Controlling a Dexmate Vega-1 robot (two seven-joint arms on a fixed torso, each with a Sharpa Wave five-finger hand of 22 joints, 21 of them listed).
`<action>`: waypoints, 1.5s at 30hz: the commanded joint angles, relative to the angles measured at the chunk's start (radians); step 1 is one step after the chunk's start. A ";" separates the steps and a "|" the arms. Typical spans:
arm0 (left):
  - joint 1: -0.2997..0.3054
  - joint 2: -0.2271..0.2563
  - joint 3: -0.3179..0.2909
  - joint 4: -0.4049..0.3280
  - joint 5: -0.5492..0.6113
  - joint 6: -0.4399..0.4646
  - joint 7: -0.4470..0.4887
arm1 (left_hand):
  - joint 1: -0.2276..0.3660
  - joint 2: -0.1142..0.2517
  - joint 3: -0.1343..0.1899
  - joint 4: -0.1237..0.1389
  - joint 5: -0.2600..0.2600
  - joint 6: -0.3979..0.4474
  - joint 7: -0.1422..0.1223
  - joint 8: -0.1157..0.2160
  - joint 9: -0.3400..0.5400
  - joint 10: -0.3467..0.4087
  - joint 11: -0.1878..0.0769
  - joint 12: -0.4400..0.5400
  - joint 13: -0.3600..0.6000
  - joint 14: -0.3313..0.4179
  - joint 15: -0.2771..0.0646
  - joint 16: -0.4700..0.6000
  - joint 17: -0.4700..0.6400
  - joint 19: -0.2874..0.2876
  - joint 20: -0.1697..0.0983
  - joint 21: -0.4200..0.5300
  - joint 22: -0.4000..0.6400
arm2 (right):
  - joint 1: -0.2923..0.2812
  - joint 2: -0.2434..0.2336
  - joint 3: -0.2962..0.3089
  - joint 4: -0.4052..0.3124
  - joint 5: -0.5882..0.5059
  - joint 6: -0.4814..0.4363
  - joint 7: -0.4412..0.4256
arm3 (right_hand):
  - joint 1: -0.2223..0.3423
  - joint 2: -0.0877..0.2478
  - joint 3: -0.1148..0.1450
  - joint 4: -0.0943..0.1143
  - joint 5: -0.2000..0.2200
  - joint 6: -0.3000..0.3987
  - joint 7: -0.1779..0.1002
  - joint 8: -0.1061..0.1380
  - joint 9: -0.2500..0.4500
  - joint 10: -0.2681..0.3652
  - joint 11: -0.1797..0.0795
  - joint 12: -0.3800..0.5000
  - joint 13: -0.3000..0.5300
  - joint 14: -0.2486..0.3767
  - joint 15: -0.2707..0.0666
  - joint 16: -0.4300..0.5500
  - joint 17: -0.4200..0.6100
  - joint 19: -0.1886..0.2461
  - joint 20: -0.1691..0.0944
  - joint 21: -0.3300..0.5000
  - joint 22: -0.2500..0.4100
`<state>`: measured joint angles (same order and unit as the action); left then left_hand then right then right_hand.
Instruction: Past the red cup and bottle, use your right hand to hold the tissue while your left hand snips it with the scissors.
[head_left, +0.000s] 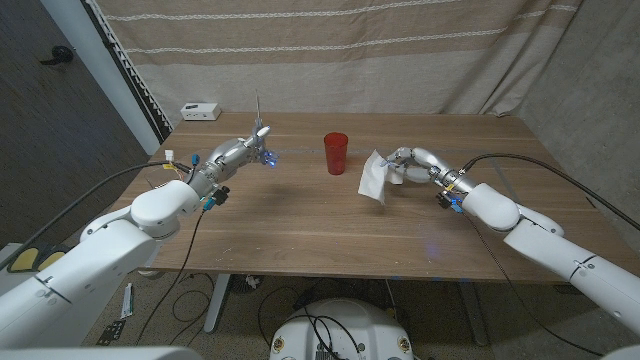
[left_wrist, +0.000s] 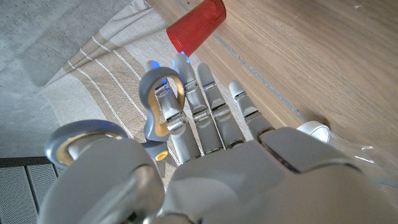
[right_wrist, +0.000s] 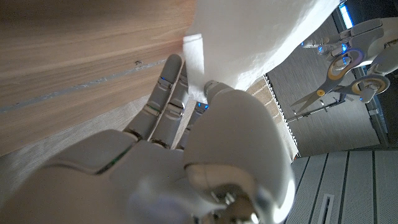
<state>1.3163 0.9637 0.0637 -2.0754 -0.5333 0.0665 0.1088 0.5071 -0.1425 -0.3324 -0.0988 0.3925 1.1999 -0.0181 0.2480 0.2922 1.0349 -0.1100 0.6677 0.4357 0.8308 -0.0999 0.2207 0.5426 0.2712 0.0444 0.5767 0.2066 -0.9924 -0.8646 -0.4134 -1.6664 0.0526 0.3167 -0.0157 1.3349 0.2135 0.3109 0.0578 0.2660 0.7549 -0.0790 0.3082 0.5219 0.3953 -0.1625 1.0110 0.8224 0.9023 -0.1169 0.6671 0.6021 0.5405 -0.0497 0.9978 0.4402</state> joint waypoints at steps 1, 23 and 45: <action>-0.001 -0.002 0.001 0.005 0.006 0.009 0.005 | 0.007 0.004 -0.001 0.005 0.009 -0.022 0.026 -0.002 0.003 0.048 -0.054 0.010 0.002 -0.003 -0.110 -0.005 -0.001 0.002 -0.005 -0.002 0.006 | 0.013 -0.013 0.042 -0.058 0.061 -0.103 -0.015 | 0.009 -0.010 0.001 -0.015 -0.010 0.015 0.021 -0.006 0.006 0.022 0.030 0.008 0.118 0.060 -0.118 0.021 0.008 0.028 -0.154 0.053 0.017; -0.009 0.006 0.016 0.011 0.012 0.018 -0.003 | 0.011 0.005 -0.001 0.005 0.010 -0.022 0.023 0.000 0.004 0.049 -0.054 0.015 -0.001 0.000 -0.112 -0.004 -0.002 0.004 -0.005 -0.005 0.006 | -0.014 -0.015 0.075 -0.262 0.093 -0.452 -0.168 | 0.024 -0.019 -0.031 -0.065 -0.035 0.084 0.077 -0.045 -0.006 0.113 0.095 0.016 0.039 0.181 -0.116 0.043 -0.007 0.082 -0.148 0.229 0.045; -0.009 0.011 0.016 0.013 0.006 0.021 -0.001 | 0.014 0.005 -0.001 0.006 0.012 -0.023 0.023 0.000 0.003 0.046 -0.054 0.017 -0.004 -0.002 -0.111 -0.004 -0.002 0.005 -0.004 -0.006 0.007 | 0.003 0.157 0.005 -0.231 -0.129 -0.451 -0.478 | 0.022 -0.025 -0.025 -0.091 -0.049 0.136 0.108 -0.067 -0.013 0.176 0.137 0.021 0.000 0.215 -0.118 0.025 -0.035 0.074 -0.138 0.269 0.007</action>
<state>1.3087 0.9703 0.0779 -2.0649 -0.5251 0.0882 0.1078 0.5125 -0.1372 -0.3324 -0.0988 0.4011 1.1999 -0.0181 0.2476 0.2923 1.0307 -0.1142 0.6809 0.4311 0.8308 -0.0999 0.2207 0.5375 0.2712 0.0444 0.5729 0.2118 -1.0031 -0.7850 -0.3834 -1.9220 0.0564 -0.1232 -0.2914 1.3531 0.1947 0.2792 -0.0266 0.2243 0.8775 0.0249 0.2469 0.5094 0.5080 -0.0692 1.0099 0.8210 1.1043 -0.2018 0.6950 0.5697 0.6166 -0.0589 1.2584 0.4539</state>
